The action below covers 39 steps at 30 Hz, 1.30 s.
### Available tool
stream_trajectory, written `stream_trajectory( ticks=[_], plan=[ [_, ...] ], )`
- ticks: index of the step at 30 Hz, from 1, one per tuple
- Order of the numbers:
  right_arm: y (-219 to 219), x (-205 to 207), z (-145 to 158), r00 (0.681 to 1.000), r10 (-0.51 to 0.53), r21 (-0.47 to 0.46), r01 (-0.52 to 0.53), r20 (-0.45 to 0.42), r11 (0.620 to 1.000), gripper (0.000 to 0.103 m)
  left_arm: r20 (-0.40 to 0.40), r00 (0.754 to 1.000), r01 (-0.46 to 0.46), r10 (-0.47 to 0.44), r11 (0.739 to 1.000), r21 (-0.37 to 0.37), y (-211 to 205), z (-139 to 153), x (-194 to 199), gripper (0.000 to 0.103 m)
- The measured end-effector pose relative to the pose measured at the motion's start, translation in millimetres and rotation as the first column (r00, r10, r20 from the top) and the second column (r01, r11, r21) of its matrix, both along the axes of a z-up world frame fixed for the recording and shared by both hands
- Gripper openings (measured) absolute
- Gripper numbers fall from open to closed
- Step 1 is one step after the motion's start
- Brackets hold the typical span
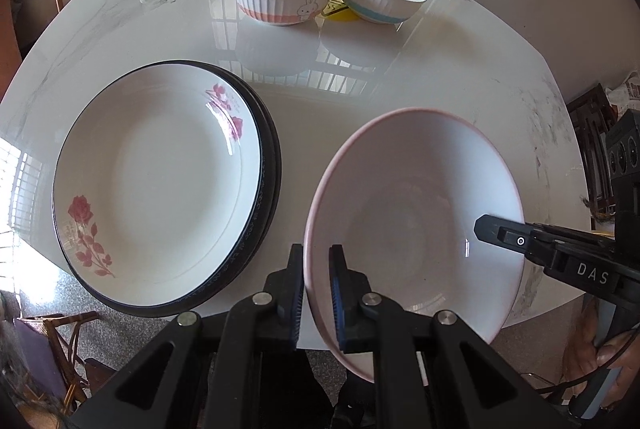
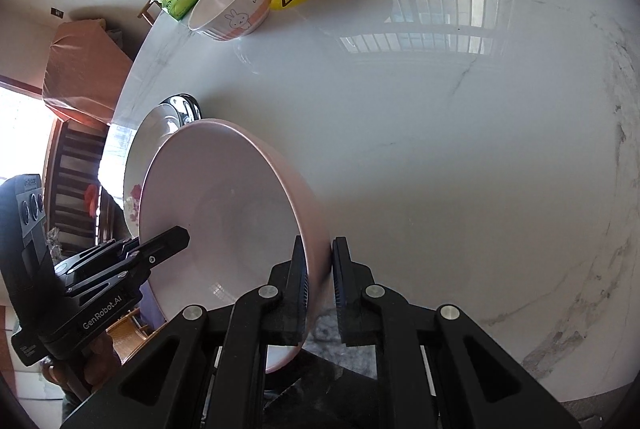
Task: Organize plates and bowls
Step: 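Lower the pink bowl beside the plate stack and open both grippers, then move both grippers to the rim of the rabbit-printed white bowl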
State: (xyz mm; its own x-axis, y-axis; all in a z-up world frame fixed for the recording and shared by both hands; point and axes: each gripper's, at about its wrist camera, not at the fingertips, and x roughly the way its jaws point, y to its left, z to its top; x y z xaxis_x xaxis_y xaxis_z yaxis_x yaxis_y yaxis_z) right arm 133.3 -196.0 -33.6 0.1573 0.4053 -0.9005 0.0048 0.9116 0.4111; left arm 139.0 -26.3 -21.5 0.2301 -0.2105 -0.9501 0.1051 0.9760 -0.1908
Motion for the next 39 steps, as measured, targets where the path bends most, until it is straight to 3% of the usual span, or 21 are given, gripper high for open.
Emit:
stream_trajectory(
  ticks=[5, 7, 10, 11, 12, 13, 17, 20, 24, 28, 30, 33, 35, 37, 39],
  plan=[
    [-1.7, 0.4, 0.7, 1.000, -0.008, 0.021, 0.007, 0.014, 1.000, 0.016, 0.045, 0.999, 0.015, -0.015, 1.000, 0.013, 0.2, 3.7, -2.4, 0.014],
    [-3.0, 0.0, 1.3, 1.000, -0.010, 0.030, 0.010, 0.024, 0.999, 0.016, 0.071, 0.997, 0.021, -0.023, 0.999, 0.030, 1.2, 8.3, -4.2, 0.023],
    [-6.5, -2.5, 8.9, 0.998, -0.013, 0.037, 0.010, 0.068, 0.999, 0.016, 0.115, 0.993, 0.033, -0.040, 0.997, 0.064, 5.1, 19.6, -9.1, 0.028],
    [-8.4, -3.9, 13.8, 0.996, -0.014, 0.037, 0.011, 0.093, 0.999, 0.016, 0.120, 0.992, 0.040, -0.047, 0.997, 0.063, 6.9, 23.4, -11.3, 0.032],
    [-10.6, -5.1, 19.6, 0.993, -0.016, 0.037, 0.012, 0.120, 0.999, 0.016, 0.119, 0.992, 0.044, -0.051, 0.997, 0.063, 9.0, 26.8, -12.8, 0.047],
    [-12.5, -5.8, 25.2, 0.989, -0.020, 0.034, 0.015, 0.148, 0.999, 0.016, 0.122, 0.991, 0.048, -0.055, 0.997, 0.061, 10.2, 31.1, -13.8, 0.054],
    [-21.8, -9.9, 44.8, 0.971, -0.015, 0.006, 0.014, 0.238, 1.000, 0.020, 0.231, 0.969, 0.071, -0.085, 0.995, 0.070, 17.3, 60.0, -20.6, 0.055],
    [-30.2, -7.2, 53.2, 0.965, -0.031, 0.020, 0.027, 0.261, 0.999, 0.023, 0.246, 0.966, 0.072, -0.081, 0.996, 0.046, 22.3, 78.5, -21.8, 0.055],
    [-38.9, -2.6, 62.5, 0.962, -0.044, 0.055, 0.030, 0.269, 0.998, 0.029, 0.430, 0.899, 0.091, -0.083, 0.996, 0.003, 31.2, 103.3, -33.6, 0.055],
    [-38.6, 4.3, 69.6, 0.961, -0.038, 0.061, 0.022, 0.274, 0.998, 0.038, 0.470, 0.881, 0.049, -0.052, 0.999, 0.019, 36.8, 113.1, -25.0, 0.055],
    [-36.4, 9.5, 72.7, 0.963, -0.027, 0.052, 0.013, 0.270, 0.999, 0.040, 0.452, 0.890, 0.052, -0.058, 0.998, 0.026, 40.4, 112.3, -12.1, 0.055],
    [-30.9, 19.8, 77.8, 0.966, -0.026, 0.069, 0.008, 0.257, 0.998, 0.049, 0.320, 0.943, 0.091, -0.091, 0.996, 0.016, 45.3, 101.0, 18.8, 0.055],
    [-25.1, 29.1, 82.3, 0.968, -0.025, 0.083, 0.005, 0.248, 0.997, 0.051, 0.302, 0.952, 0.048, -0.046, 0.999, 0.000, 54.6, 97.6, 36.9, 0.055],
    [-16.9, 39.8, 87.4, 0.970, -0.018, 0.081, -0.002, 0.243, 0.997, 0.057, 0.297, 0.954, 0.030, -0.036, 0.999, 0.022, 58.8, 94.8, 55.3, 0.055],
    [-6.4, 51.8, 92.6, 0.969, -0.006, 0.081, -0.015, 0.248, 0.997, 0.057, 0.288, 0.958, 0.008, -0.021, 0.999, 0.049, 62.6, 90.6, 73.7, 0.055]
  ],
)
